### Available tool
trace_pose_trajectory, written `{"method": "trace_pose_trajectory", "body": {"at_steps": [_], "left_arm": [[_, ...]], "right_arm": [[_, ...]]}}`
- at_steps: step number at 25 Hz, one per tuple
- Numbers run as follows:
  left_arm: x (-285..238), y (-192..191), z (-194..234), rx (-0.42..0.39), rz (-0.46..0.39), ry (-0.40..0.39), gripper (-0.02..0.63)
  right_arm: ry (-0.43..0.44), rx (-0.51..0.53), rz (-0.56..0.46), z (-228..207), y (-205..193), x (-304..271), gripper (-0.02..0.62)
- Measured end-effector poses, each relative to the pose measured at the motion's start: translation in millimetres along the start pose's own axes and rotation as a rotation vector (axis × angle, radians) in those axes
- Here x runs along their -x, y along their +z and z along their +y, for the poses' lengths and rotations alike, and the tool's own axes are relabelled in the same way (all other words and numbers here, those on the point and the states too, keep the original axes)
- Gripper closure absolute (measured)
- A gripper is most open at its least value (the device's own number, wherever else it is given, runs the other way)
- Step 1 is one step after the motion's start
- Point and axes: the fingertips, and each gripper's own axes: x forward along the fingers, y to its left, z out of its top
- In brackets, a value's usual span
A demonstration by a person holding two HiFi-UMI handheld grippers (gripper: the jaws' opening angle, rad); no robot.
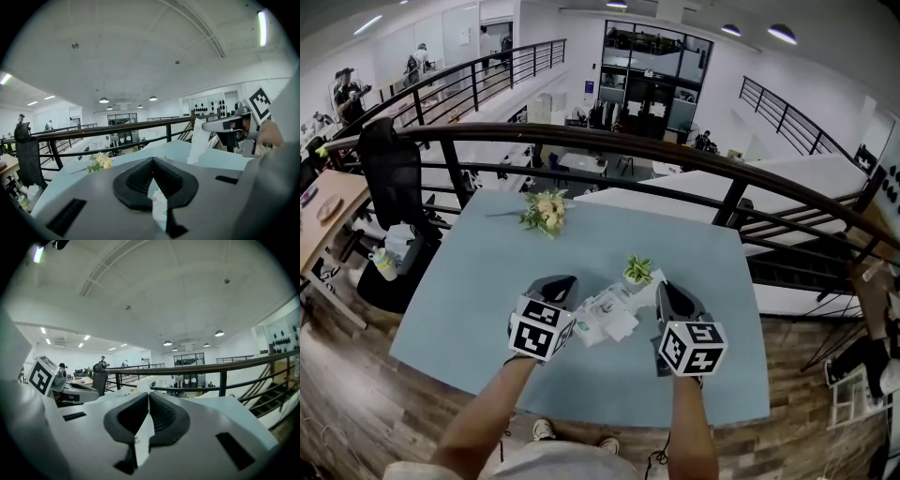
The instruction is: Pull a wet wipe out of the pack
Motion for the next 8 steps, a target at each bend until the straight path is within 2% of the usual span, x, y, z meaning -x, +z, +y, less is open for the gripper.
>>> {"method": "trace_pose_trajectory", "body": {"at_steps": [8], "left_arm": [[-0.6, -0.8, -0.4, 0.000, 0.002, -0.003, 0.611]], "right_arm": [[0.001, -0.002, 0.005, 0.5, -1.3, 0.3, 0.586]]}}
